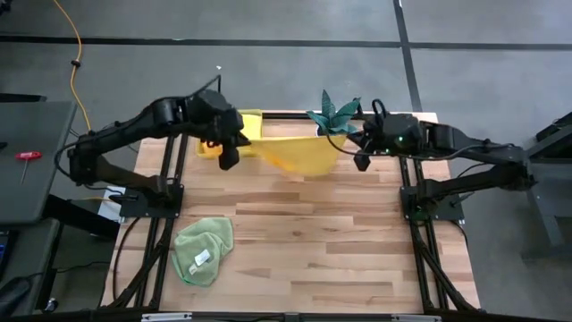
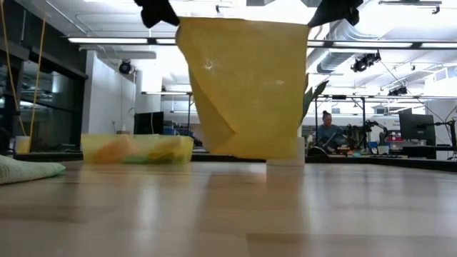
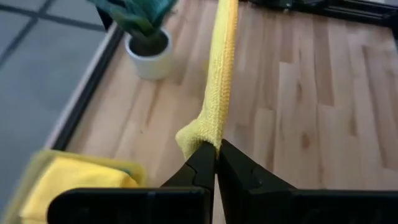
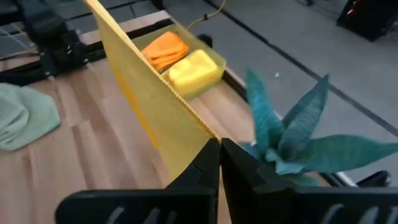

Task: Fold microfiber towels
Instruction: Fold the yellow microfiber cloth

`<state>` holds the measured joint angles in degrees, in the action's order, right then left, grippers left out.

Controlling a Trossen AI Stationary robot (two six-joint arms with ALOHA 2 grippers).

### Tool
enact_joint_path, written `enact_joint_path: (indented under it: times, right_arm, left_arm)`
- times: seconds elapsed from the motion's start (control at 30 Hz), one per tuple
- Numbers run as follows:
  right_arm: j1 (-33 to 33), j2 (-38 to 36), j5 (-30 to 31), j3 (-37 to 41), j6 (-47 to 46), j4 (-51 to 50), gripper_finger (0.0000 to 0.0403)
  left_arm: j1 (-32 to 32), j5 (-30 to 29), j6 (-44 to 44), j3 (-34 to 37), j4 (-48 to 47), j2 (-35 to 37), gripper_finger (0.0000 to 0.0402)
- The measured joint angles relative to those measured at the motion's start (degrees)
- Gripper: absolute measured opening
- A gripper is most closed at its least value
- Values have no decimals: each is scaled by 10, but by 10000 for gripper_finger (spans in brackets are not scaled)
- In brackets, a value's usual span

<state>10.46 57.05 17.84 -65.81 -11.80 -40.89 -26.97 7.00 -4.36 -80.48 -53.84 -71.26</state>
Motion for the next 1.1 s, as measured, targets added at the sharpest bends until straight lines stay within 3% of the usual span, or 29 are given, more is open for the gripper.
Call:
enact_joint_path:
  times: [0.2,0.3,0.43,0.53,0.6,0.77,0.8,0.93,1.1]
  right_arm:
    - [0,2,-2,-17,33,3,0]
    - [-19,3,-3,-17,43,7,0]
    - [-40,3,2,-17,31,3,0]
    - [-54,3,16,-17,31,-4,0]
    - [-55,4,12,-17,22,-9,0]
    - [-55,4,-8,-17,9,-21,0]
    - [-55,4,4,-17,2,-31,0]
    - [-43,4,10,-17,2,-55,0]
    - [-28,4,5,-17,26,-61,0]
  left_arm:
    - [-8,-25,-124,-59,-19,-21,0]
    - [8,-59,-240,-65,-37,-20,0]
    - [28,-56,-302,-65,-74,-20,0]
    - [48,-123,-310,-65,-77,-28,0]
    - [53,-127,-297,-65,-80,-34,0]
    - [52,67,-222,-65,-85,-41,0]
    - [53,62,-220,-65,-76,-41,0]
    - [50,-56,-249,-65,-61,-42,0]
    - [28,-48,-283,-65,-61,-42,0]
